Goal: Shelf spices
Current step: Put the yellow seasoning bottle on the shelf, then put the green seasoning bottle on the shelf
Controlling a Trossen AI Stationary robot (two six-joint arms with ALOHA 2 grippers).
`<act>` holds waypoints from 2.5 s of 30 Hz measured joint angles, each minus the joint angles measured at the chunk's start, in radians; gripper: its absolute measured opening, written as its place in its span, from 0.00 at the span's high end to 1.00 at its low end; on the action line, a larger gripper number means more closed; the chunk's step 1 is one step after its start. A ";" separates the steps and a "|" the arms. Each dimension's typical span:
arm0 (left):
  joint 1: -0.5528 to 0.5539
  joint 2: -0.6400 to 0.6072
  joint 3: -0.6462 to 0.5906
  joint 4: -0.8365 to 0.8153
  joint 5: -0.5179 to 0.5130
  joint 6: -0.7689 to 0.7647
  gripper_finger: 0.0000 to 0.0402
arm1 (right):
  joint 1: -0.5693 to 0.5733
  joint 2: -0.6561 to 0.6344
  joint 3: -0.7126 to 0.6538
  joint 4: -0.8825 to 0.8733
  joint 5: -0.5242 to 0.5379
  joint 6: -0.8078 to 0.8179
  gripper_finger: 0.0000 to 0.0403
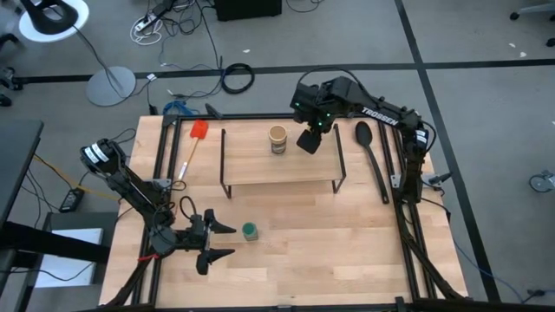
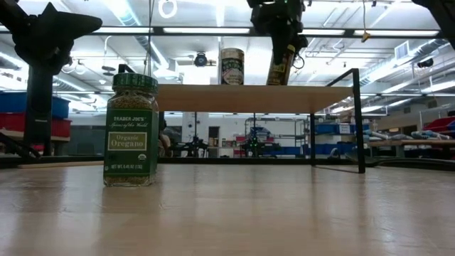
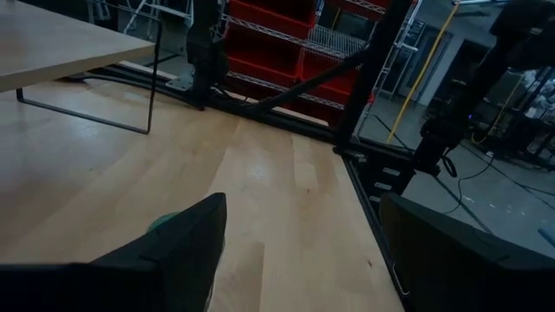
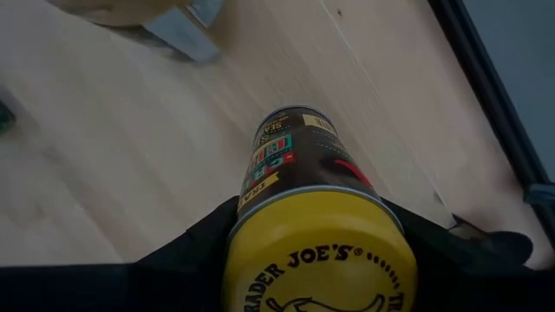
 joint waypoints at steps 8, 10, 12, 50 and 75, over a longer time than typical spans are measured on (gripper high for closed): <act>0.000 0.000 0.000 0.000 0.000 0.000 0.23 | 0.007 0.000 -0.045 0.000 0.009 -0.004 0.47; 0.000 0.000 0.000 0.000 0.000 0.000 0.23 | 0.008 0.000 -0.049 0.000 0.009 -0.004 0.47; 0.000 0.000 0.000 0.000 0.000 0.000 0.23 | 0.007 0.000 -0.053 0.000 0.010 -0.004 0.47; 0.000 0.000 0.000 0.001 0.000 -0.003 0.23 | 0.088 0.000 -0.014 -0.002 0.150 -0.096 0.25; 0.142 0.000 0.009 -0.097 -0.039 -0.056 0.23 | 0.674 -0.293 0.191 0.129 0.614 -0.075 0.24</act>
